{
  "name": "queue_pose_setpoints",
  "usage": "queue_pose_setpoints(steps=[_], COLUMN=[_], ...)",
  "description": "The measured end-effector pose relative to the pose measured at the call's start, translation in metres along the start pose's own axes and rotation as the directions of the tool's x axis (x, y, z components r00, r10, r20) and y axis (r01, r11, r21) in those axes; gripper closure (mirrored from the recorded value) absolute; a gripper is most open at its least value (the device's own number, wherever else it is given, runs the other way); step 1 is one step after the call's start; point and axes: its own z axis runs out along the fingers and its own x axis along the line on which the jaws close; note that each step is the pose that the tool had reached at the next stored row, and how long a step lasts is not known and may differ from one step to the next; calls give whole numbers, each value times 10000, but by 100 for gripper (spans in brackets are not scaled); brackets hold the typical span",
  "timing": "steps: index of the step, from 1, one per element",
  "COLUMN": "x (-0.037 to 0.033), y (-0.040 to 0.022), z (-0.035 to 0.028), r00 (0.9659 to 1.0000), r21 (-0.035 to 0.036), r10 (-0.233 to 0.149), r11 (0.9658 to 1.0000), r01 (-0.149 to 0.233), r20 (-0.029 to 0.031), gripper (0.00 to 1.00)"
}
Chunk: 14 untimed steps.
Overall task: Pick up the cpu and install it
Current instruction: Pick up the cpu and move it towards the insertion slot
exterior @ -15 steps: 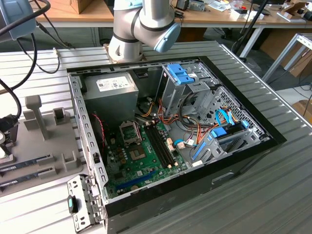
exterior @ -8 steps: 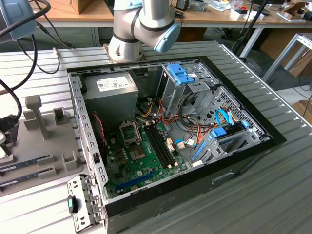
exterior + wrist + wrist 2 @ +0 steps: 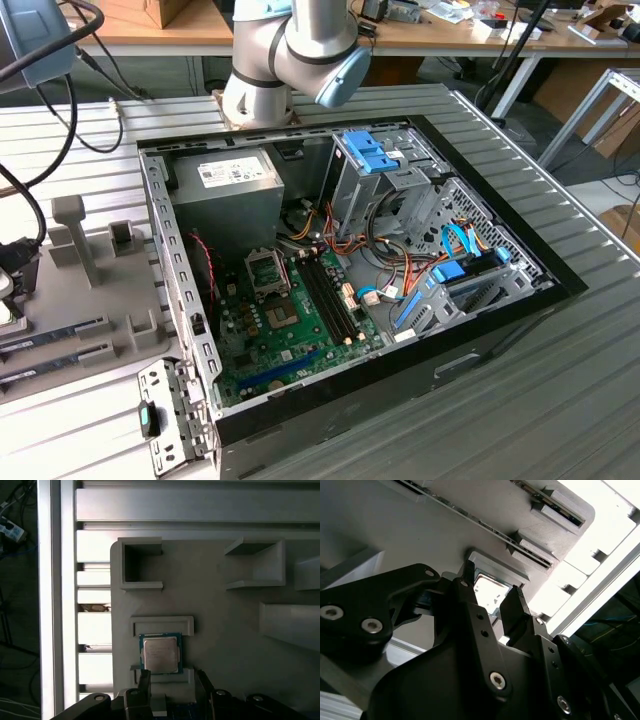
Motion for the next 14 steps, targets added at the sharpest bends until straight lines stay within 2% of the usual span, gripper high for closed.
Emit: queue_pose_setpoints(steps=[14], x=[2], y=[2], z=[61], r00=[10000], r21=[0], r10=[0], r11=[10000], r01=[0], r20=[0], gripper=[52])
